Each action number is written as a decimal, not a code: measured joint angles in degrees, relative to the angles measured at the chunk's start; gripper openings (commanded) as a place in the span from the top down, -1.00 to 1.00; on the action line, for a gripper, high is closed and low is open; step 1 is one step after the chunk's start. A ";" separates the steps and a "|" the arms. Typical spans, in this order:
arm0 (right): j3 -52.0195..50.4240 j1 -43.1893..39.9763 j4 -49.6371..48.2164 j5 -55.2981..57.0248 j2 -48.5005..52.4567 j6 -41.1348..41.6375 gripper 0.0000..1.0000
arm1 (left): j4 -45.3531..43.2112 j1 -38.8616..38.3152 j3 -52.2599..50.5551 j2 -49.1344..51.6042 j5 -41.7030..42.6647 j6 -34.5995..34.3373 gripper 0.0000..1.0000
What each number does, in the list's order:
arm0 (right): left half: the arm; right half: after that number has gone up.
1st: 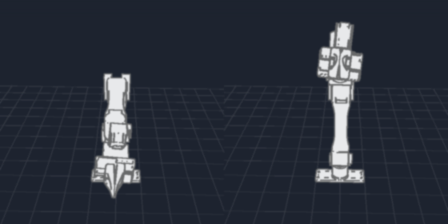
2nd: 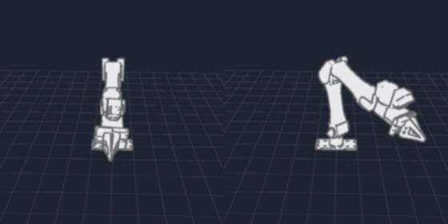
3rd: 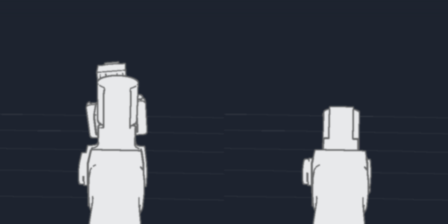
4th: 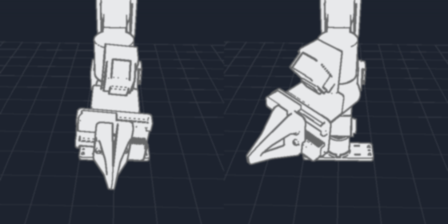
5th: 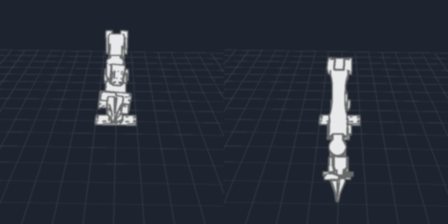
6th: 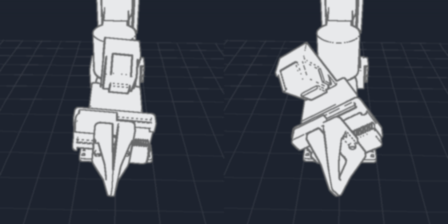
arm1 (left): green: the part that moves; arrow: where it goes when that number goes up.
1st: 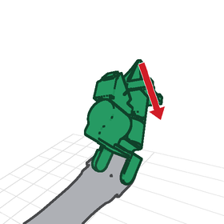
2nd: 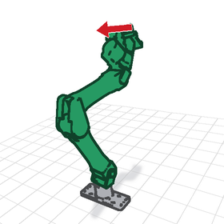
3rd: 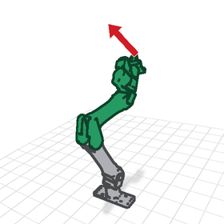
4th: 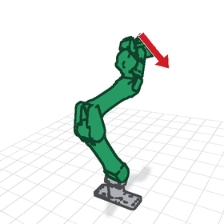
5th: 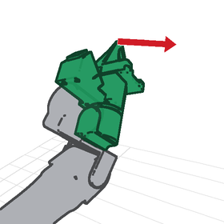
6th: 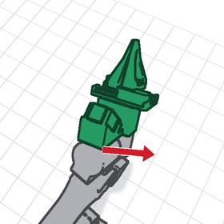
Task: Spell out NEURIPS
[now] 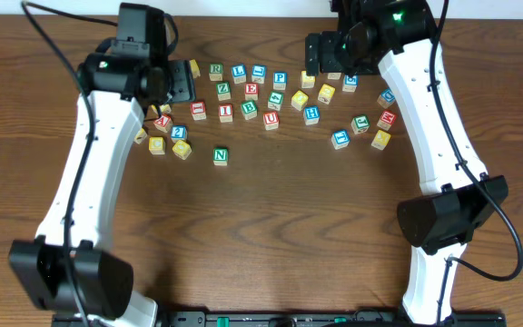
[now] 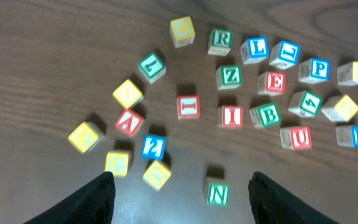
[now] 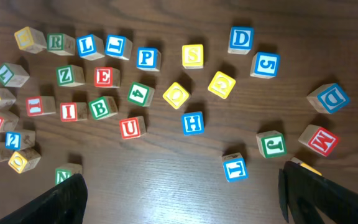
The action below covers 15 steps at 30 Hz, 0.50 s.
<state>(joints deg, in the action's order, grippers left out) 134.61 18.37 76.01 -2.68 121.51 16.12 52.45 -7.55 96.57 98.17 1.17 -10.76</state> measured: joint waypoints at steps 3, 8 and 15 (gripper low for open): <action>-0.04 0.13 -0.61 0.00 -0.02 0.02 -0.92 | -4.33 -0.31 0.02 2.91 -0.02 -0.68 -0.36; -0.04 0.20 -0.63 0.44 0.00 0.04 -0.99 | -7.26 -1.86 1.70 8.92 -0.02 -1.49 -0.43; -0.09 -0.07 -0.46 2.47 0.00 0.04 -0.98 | -6.01 -5.33 17.14 24.37 -0.04 -1.75 -0.44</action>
<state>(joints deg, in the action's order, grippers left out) 134.52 18.31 75.55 -0.21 121.51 16.16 46.44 -12.88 113.71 122.54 1.13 -12.51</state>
